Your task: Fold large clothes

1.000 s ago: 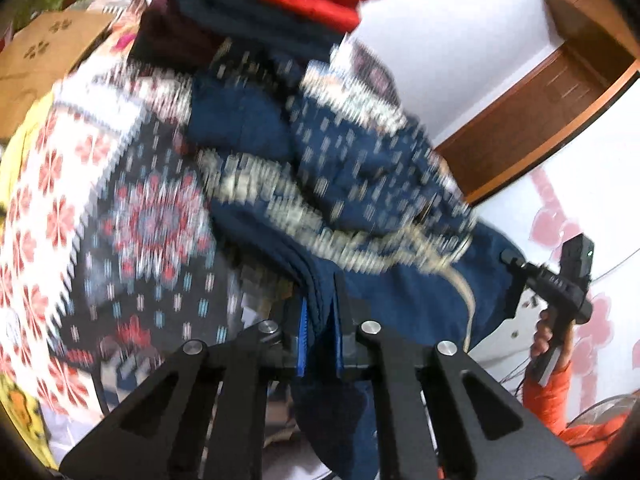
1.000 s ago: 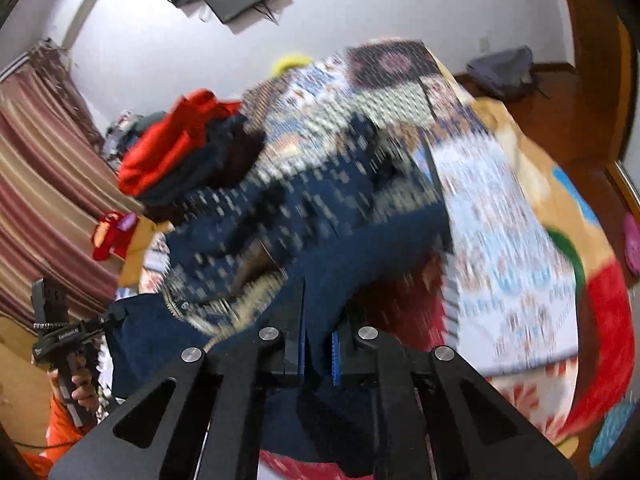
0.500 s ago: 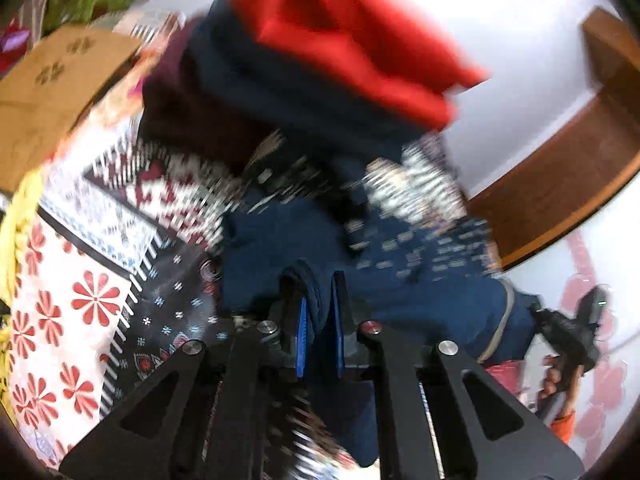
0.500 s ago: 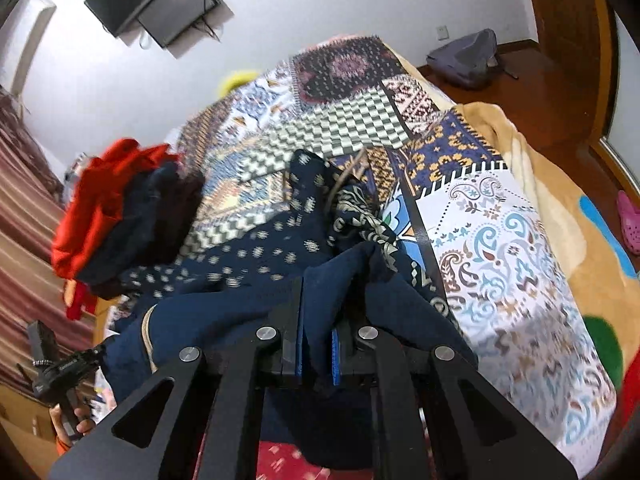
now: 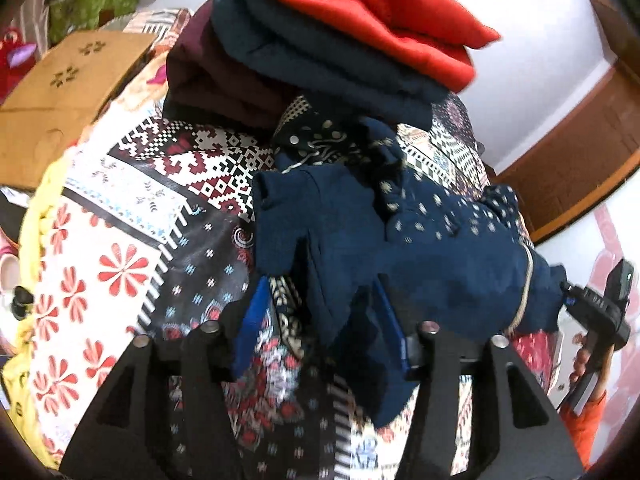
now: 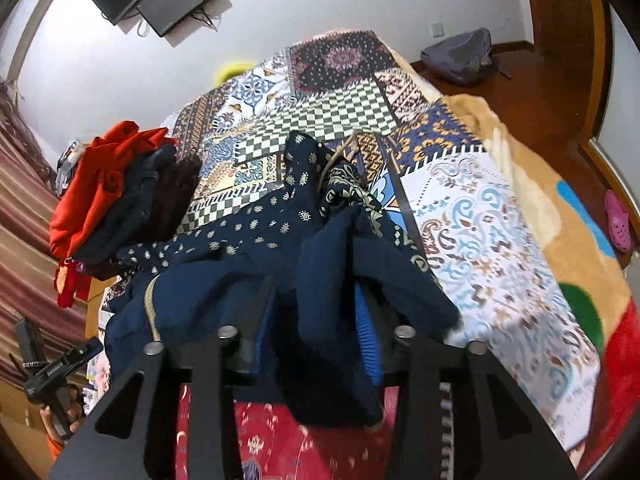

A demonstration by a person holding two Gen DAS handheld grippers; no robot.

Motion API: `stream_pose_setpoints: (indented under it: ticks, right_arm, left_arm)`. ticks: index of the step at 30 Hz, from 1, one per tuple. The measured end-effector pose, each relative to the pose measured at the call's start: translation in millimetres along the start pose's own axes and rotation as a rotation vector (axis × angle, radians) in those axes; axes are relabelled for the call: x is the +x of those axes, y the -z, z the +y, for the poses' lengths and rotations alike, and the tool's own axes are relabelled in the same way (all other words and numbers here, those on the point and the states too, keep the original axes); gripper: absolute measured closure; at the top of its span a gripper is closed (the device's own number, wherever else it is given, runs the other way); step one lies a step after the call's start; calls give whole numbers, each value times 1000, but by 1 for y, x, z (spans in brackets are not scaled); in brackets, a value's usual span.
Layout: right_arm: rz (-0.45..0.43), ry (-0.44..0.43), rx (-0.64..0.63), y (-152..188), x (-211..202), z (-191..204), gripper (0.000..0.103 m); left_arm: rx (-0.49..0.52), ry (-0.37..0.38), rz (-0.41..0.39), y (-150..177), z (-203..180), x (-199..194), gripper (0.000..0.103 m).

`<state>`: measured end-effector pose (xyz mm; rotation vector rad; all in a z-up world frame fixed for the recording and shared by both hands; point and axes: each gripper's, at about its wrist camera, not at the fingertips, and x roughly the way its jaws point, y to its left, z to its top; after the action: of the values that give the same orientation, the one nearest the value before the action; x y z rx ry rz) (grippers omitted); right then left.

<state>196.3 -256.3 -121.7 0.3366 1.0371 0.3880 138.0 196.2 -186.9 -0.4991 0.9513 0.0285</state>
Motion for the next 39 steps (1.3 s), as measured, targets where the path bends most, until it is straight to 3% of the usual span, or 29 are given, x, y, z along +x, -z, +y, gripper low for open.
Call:
stream_pose_setpoints:
  ticks: [2, 13, 15, 17, 18, 21, 23, 27, 32, 35, 39]
  right_arm:
    - [-11, 19, -24, 4, -8, 2, 56]
    - [37, -1, -67, 32, -1, 2, 57]
    - [34, -4, -93, 33, 0, 7, 74]
    - [35, -11, -108, 33, 1, 10, 86]
    - [31, -14, -112, 33, 1, 11, 89]
    - [26, -42, -124, 32, 0, 18, 92]
    - [23, -72, -138, 29, 0, 24, 92]
    - [-13, -130, -155, 12, 2, 36, 92]
    - [-59, -117, -132, -34, 24, 43, 93]
    - [-89, -67, -111, -61, 40, 41, 93]
    - [-132, 26, -119, -85, 53, 43, 92]
  left_arm:
    - [14, 7, 9, 8, -3, -6, 47]
    - [0, 126, 131, 48, -23, 16, 47]
    - [4, 136, 153, 51, -29, 23, 47]
    - [2, 139, 162, 50, -31, 27, 47]
    - [-2, 143, 162, 50, -31, 28, 52]
    - [-2, 162, 146, 45, -35, 24, 83]
    - [15, 184, 121, 41, -38, 15, 89]
    - [80, 203, 69, 26, -46, -3, 96]
    - [128, 231, -48, -23, -56, -22, 97]
    - [141, 199, -112, -56, -56, -17, 97]
    - [115, 138, -116, -94, -51, 10, 97]
